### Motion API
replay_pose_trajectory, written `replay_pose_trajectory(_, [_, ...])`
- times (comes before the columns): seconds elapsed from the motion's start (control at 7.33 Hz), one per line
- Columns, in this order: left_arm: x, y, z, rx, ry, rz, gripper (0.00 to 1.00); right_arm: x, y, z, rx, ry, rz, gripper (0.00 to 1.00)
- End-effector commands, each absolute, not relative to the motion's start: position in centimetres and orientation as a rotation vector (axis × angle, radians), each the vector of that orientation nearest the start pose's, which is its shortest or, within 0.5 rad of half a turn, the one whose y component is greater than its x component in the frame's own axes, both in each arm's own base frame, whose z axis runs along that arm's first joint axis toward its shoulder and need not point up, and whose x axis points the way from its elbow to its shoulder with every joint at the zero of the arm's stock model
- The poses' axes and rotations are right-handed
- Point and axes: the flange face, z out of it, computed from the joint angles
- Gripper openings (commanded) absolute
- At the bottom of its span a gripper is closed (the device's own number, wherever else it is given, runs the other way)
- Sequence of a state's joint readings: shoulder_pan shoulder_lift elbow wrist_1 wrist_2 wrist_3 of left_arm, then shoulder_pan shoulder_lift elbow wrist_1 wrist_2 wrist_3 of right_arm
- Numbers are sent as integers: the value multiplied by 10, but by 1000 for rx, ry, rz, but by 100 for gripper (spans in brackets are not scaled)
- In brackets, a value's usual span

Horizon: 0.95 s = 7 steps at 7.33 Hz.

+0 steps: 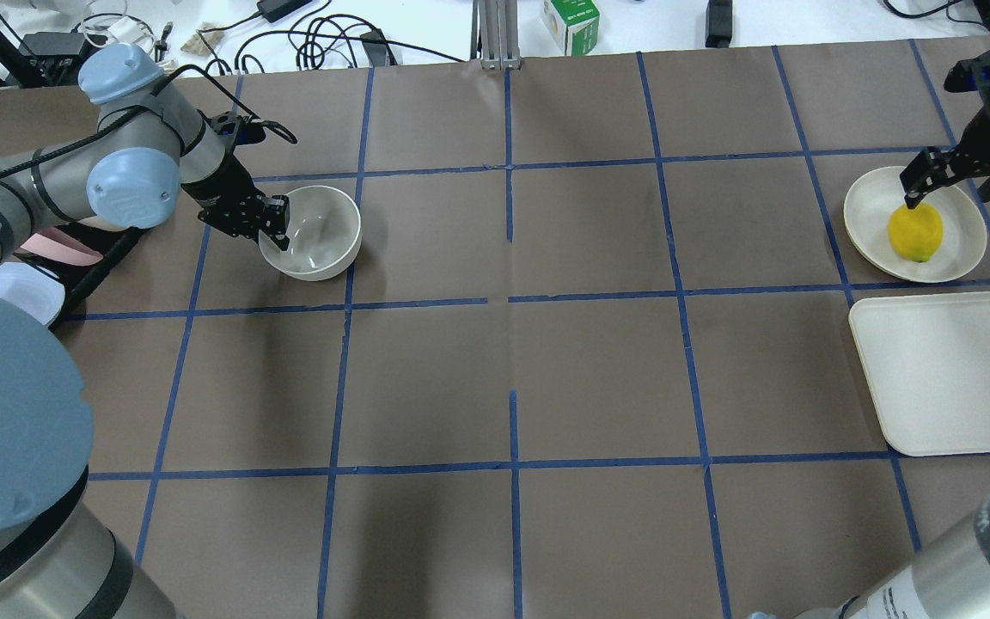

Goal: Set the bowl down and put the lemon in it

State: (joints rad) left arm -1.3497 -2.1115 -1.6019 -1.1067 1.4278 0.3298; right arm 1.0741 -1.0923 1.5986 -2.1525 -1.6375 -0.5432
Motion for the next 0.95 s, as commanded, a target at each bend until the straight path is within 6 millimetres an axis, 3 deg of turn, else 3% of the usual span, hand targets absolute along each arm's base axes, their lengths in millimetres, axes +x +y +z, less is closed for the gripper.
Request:
replay_pose_trajectory(0.0, [-5,-656,224,157,3322,49,0,-199,-633,230,-239,3219,-37,100])
replay_pose_trajectory(0.14, [-5,-655,232,154,3317,34,0,-199,-634,226,-237,3215,-27,100])
replay_pose_trajectory(0.27, [-24,-657,247,130,3341,10,0,-199,-634,220,-239,3210,-14,100])
replay_pose_trajectory(0.41, [-58,-652,264,-45,3414,46,0,-200,-635,212,-237,3205,-2,100])
replay_pose_trajectory(0.55, [-126,-644,281,-48,3427,40,0,-200,-636,202,-235,3197,16,100])
replay_pose_trajectory(0.68, [-194,-623,269,-31,3410,117,0,-200,-636,200,-230,3197,27,100])
replay_pose_trajectory(0.82, [-239,-611,262,-168,3398,138,0,-200,-636,201,-230,3197,24,88])
